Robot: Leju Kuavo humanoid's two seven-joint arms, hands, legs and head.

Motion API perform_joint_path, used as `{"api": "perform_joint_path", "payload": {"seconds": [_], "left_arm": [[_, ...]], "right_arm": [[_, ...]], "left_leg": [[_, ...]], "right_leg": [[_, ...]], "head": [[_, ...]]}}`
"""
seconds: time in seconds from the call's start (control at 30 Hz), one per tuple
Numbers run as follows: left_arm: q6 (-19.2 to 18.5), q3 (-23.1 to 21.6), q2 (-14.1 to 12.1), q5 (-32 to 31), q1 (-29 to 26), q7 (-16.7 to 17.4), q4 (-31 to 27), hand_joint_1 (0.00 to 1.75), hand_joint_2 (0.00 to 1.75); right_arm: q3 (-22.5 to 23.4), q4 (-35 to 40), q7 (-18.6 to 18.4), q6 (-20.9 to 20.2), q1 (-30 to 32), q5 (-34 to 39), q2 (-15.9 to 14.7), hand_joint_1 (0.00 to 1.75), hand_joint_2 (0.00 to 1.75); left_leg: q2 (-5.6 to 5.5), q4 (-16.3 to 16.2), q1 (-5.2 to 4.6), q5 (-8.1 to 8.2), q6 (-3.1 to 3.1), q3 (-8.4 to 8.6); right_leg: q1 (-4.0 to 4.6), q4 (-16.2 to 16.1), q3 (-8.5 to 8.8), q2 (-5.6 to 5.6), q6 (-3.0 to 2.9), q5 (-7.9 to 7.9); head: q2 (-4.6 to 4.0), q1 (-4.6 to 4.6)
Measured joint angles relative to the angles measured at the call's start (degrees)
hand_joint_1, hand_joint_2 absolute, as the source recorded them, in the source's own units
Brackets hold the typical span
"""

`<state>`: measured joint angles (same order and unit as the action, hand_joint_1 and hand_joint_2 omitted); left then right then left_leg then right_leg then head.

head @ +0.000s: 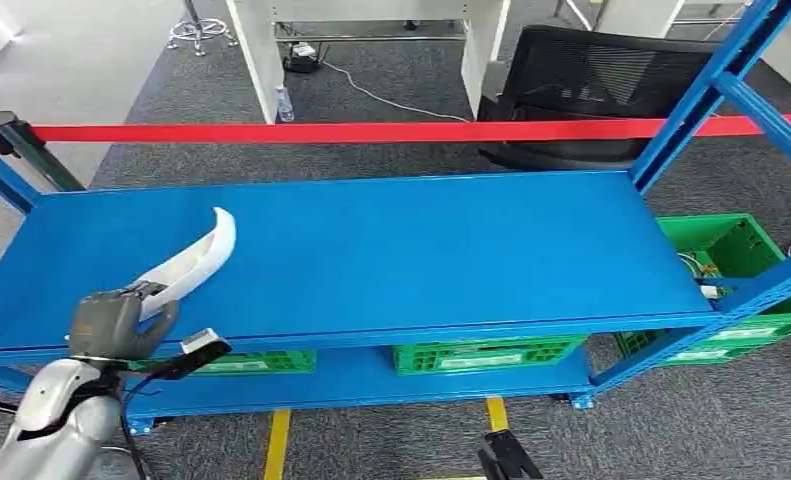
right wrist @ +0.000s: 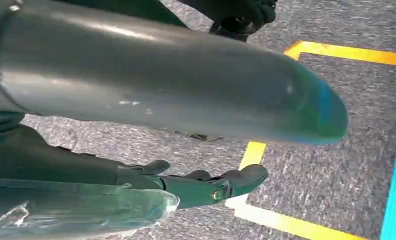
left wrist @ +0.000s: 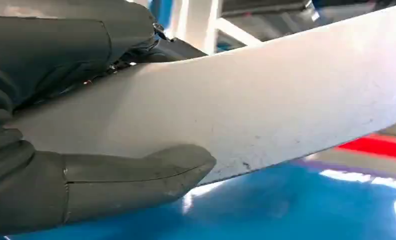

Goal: Take the parts from the cabinet and place them on the table.

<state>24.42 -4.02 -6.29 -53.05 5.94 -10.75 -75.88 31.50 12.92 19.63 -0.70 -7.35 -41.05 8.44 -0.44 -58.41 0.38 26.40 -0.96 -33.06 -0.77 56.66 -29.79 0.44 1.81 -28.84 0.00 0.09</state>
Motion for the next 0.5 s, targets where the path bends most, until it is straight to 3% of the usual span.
{"api": "perform_joint_path", "payload": {"seconds": [0.03, 0.1, 0.2, 0.23, 0.27, 0.33, 0.37, 0.4, 0.43, 0.5], "left_arm": [[0.83, -1.03, 0.63, -0.53, -1.07, -0.15, -2.65, 1.75, 1.75], [2.68, -3.11, 1.73, -1.64, -2.84, -0.33, -7.85, 1.75, 1.75], [4.31, -5.84, 2.64, -2.75, -5.70, -0.61, -13.00, 1.75, 1.75], [4.67, -6.84, 2.94, -2.95, -6.54, -0.89, -14.47, 1.75, 1.75], [5.07, -7.67, 3.14, -3.26, -7.40, -1.07, -15.85, 1.75, 1.75], [5.77, -8.77, 3.34, -3.45, -8.51, -1.18, -18.14, 1.75, 1.75], [5.90, -9.19, 3.41, -3.52, -8.73, -1.20, -19.11, 1.75, 1.75], [6.01, -9.49, 3.41, -3.52, -8.95, -1.20, -19.88, 1.75, 1.75], [6.05, -9.80, 3.43, -3.56, -9.07, -1.22, -20.49, 1.75, 1.75], [6.25, -10.08, 3.43, -3.61, -9.48, -1.53, -21.56, 1.75, 1.75]], "right_arm": [[0.18, 0.00, 0.74, 0.13, 0.11, 0.35, 0.02, 0.00, 0.00], [0.72, 0.00, 1.72, 0.37, 0.36, 0.79, 0.02, 0.00, 0.00], [1.31, 0.00, 2.40, 0.39, 0.83, 1.05, -0.04, 0.00, 0.00], [1.42, 0.00, 2.66, 0.39, 1.08, 1.18, -0.07, 0.00, 0.00], [1.51, 0.00, 2.95, 0.37, 1.27, 1.18, -0.15, 0.00, 0.00], [1.79, 0.00, 3.36, 0.31, 1.35, 1.20, -0.37, 0.00, 0.00], [1.84, 0.00, 3.43, 0.28, 1.33, 1.24, -0.39, 0.00, 0.00], [1.84, -0.02, 3.47, 0.11, 1.22, 1.25, -0.31, 0.00, 0.00], [1.88, -0.02, 3.52, 0.09, 1.29, 1.25, -0.37, 0.00, 0.00], [2.12, -0.02, 3.65, -0.06, 1.33, 1.33, -0.37, 0.00, 0.00]], "left_leg": [[0.09, 1.68, 0.31, -0.88, -0.51, 0.47], [0.47, 2.95, 0.71, -1.66, -0.83, 0.79], [0.66, 2.91, 0.70, -1.71, -0.81, 0.45], [0.68, 2.85, 0.79, -1.79, -0.68, 0.37], [0.68, 2.79, 1.00, -1.81, -0.44, 0.32], [0.63, 2.27, 1.63, -1.72, 0.43, 0.15], [0.58, 1.65, 1.68, -1.50, 1.14, -0.13], [0.37, 1.26, 1.54, -1.52, 1.80, -0.70], [0.28, 0.96, 1.33, -1.71, 2.19, -0.79], [0.25, 0.93, 1.44, -2.27, 2.76, -0.99]], "right_leg": [[0.25, -0.43, 0.17, 0.04, 0.41, 0.17], [0.16, 2.76, -1.66, -0.07, 0.37, -3.25], [-0.32, 15.10, -6.98, -0.09, 1.09, -8.80], [-0.52, 16.50, -7.61, -0.12, 1.41, -8.51], [-0.83, 14.79, -6.71, -0.16, 1.74, -6.53], [-1.56, 5.68, -1.98, -0.44, 2.59, -1.42], [-1.95, 1.14, 0.21, -0.48, 3.28, -0.89], [-1.26, 0.97, 1.18, 0.03, 2.88, -1.30], [-1.46, 1.48, 0.46, 0.32, 1.96, -1.00], [-1.33, 1.88, -0.14, 0.44, 0.95, -1.31]], "head": [[0.00, -0.04], [0.00, 0.24], [0.00, 0.22], [0.00, 0.28], [0.02, 0.28], [0.02, 0.26], [0.00, 0.33], [0.00, 0.92], [0.02, 0.85], [0.02, 0.78]]}}
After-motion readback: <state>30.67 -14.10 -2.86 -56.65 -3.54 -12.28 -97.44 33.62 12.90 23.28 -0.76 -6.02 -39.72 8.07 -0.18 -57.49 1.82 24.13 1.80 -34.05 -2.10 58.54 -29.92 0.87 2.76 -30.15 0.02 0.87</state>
